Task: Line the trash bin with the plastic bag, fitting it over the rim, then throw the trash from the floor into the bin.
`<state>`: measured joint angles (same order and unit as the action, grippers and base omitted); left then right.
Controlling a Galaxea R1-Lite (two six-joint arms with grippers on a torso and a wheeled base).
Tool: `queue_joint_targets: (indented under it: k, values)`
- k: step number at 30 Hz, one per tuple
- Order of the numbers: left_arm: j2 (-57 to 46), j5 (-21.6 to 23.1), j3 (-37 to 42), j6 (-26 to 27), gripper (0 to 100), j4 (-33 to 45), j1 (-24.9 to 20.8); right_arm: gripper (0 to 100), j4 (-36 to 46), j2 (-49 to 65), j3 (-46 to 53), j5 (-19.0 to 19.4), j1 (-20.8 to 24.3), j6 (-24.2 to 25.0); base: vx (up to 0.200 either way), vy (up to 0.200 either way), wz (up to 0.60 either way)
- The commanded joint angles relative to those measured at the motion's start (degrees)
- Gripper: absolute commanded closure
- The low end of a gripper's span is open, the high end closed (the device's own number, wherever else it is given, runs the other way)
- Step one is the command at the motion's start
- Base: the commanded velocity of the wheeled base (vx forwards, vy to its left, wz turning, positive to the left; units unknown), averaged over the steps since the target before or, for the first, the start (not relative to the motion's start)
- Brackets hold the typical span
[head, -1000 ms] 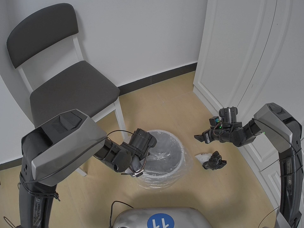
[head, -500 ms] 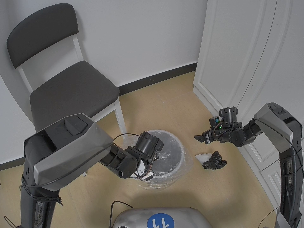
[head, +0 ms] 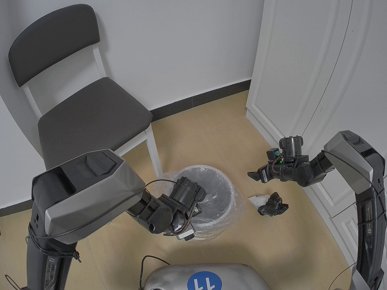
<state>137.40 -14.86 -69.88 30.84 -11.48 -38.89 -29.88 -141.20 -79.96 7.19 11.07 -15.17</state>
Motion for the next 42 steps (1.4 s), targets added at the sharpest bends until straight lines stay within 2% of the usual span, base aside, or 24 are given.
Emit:
queue_joint_targets:
  k: [1, 6, 12, 38, 39, 42]
  values:
    - [0.4, 0.7, -0.3, 0.1, 0, 0.0, 0.4, 0, 0.0, 0.0, 0.1, 0.0, 0.0, 0.0, 0.0, 0.0, 0.0]
    - [5.2, 6.5, -5.0, 1.8, 0, 0.5, 1.8, 0, -1.2, -0.2, 0.4, 0.0, 0.0, -0.2, 0.0, 0.0, 0.0]
    - [8.9, 8.5, -10.9, 1.9, 0, 3.7, 2.4, 0, -2.9, -0.5, 0.9, 0.1, 0.0, -0.6, 0.0, 0.0, 0.0]
    - [4.8, 12.0, -7.6, 1.3, 0, 5.0, 3.3, 0, -2.9, -1.0, 0.8, 0.1, -0.1, -1.0, 0.0, 0.0, 0.0]
    - [5.0, 12.0, -7.6, 1.3, 100, 4.9, 3.3, 0, -2.9, -1.0, 0.8, 0.1, -0.1, -1.0, 0.0, 0.0, 0.0]
    - [5.0, 12.0, -7.9, 1.3, 100, 4.9, 3.3, 0, -3.0, -1.0, 0.8, 0.1, -0.2, -1.0, 0.0, 0.0, 0.0]
